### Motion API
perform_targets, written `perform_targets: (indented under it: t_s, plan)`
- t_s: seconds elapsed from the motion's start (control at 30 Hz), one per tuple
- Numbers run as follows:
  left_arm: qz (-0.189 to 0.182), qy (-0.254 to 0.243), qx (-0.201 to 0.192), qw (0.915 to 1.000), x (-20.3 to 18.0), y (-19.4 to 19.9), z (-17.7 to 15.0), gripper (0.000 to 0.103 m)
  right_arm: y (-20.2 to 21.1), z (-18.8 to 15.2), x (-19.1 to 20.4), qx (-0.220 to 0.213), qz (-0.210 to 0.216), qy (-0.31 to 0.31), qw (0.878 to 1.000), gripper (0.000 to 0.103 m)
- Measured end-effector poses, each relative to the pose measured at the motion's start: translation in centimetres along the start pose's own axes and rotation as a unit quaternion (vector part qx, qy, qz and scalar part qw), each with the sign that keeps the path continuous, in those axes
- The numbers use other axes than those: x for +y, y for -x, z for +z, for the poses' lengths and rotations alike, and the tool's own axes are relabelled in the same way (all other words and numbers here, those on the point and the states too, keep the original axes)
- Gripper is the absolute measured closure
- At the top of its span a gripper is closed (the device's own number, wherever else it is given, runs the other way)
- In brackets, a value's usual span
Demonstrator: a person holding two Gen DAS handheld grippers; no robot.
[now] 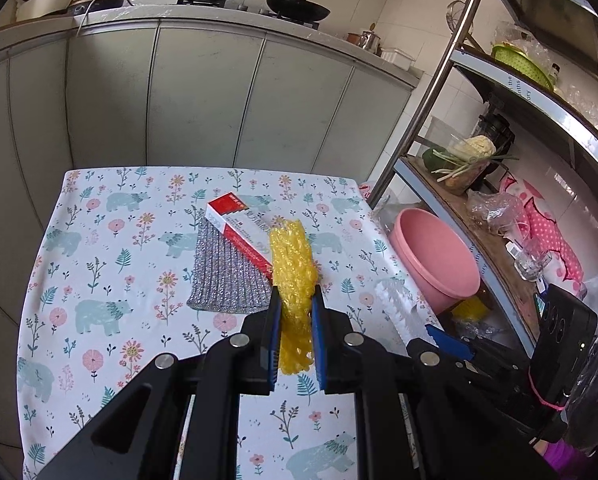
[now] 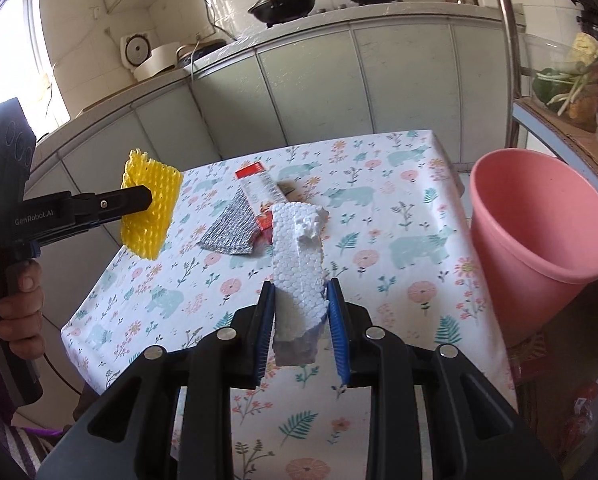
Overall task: Collect trash
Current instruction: 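Lift the foam net and white foam block and carry both over the pink bucket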
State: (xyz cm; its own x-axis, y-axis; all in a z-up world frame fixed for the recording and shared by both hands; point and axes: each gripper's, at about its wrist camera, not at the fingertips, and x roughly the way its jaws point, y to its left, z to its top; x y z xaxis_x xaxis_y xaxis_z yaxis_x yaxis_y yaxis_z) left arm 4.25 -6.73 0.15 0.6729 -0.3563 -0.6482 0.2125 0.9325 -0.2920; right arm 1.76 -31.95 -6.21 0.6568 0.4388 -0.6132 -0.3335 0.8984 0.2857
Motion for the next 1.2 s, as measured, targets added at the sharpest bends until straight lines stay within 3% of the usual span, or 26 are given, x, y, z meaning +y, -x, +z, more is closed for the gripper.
perform_targets:
  t_s: [0.4, 0.9, 1.2]
  plan:
    - [-0.005, -0.041, 0.005, 0.9991, -4.3, -3.0, 1.4, 0.090, 0.8, -0.1, -2.2, -0.015, -0.019, -0.027, 0.999, 0.076]
    - [0.000, -0.111, -0.005, 0.9938, -10.1, -6.7, 3.2, 0.090, 3.3, 1.6, -6.3, -0.065, -0.061, -0.064, 0.994, 0.076]
    - [-0.053, -0.134, -0.010, 0.9895, -14.3, -9.5, 4.2, 0.090, 5.0, 2.9, -10.5, -0.100, -0.104, -0.094, 0.985, 0.076]
